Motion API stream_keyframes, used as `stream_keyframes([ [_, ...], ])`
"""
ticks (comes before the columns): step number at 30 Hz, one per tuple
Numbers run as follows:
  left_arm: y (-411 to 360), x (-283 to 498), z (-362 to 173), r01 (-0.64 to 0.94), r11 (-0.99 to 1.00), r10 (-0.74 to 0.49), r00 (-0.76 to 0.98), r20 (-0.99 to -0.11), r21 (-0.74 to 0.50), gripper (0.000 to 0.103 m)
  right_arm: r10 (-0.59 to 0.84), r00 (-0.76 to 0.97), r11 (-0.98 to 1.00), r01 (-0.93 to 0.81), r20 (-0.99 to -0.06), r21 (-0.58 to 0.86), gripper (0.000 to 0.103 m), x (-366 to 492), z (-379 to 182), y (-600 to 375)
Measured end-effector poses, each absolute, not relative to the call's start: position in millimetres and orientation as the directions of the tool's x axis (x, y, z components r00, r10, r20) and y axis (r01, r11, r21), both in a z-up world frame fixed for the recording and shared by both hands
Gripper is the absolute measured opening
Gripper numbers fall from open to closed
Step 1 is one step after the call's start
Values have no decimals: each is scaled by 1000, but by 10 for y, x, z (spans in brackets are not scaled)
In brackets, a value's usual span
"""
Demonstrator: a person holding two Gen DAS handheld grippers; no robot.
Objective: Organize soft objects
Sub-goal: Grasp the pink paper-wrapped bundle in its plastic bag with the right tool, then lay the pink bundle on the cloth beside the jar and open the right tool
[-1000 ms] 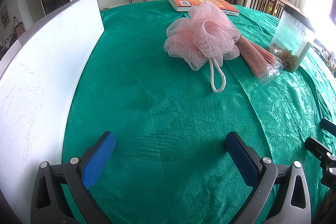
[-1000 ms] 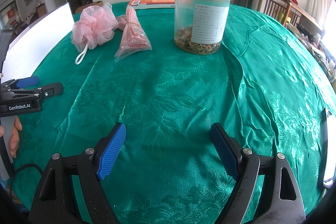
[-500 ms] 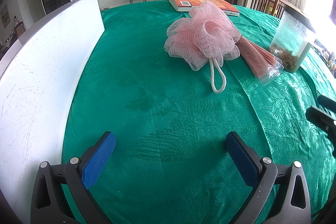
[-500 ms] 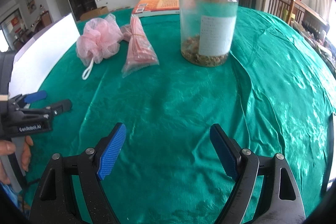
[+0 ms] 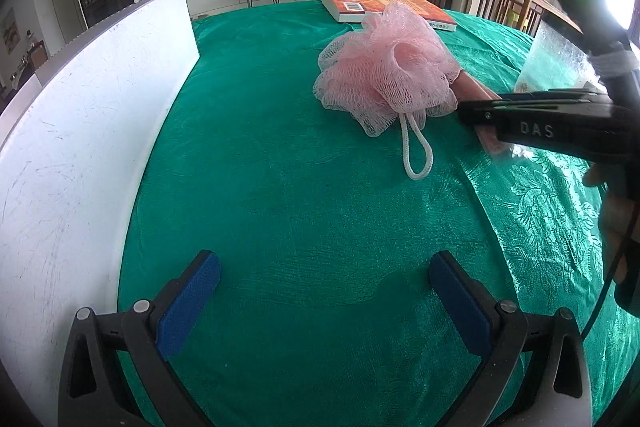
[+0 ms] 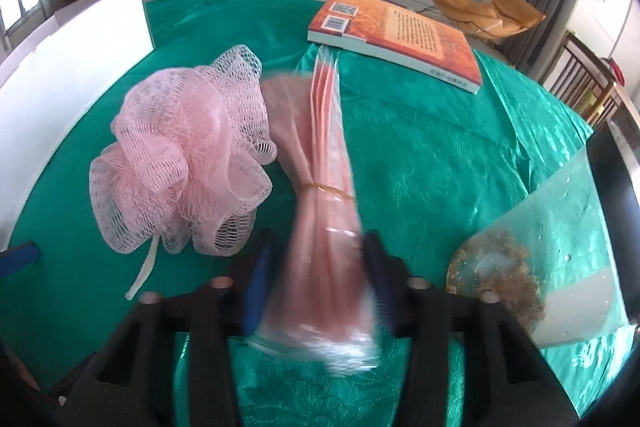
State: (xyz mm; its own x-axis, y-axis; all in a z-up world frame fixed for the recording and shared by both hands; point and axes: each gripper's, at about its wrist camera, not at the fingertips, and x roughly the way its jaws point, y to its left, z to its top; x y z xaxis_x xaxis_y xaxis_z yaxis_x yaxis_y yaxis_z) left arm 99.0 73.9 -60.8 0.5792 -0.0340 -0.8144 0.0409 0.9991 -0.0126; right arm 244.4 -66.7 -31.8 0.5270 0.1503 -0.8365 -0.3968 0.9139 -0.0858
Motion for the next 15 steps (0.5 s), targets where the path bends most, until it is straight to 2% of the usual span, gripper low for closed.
stream_keyframes([
  [8,742,990,-607,40,999,-34,579,-814,-13,103,234,472,938,-339,-850,70,33,1320,-187,-1318],
  [15,742,996,-607,37,999,-32,580,-814,-13,103,138,529,990,-68,-837,121,33,460,-109,-2264],
])
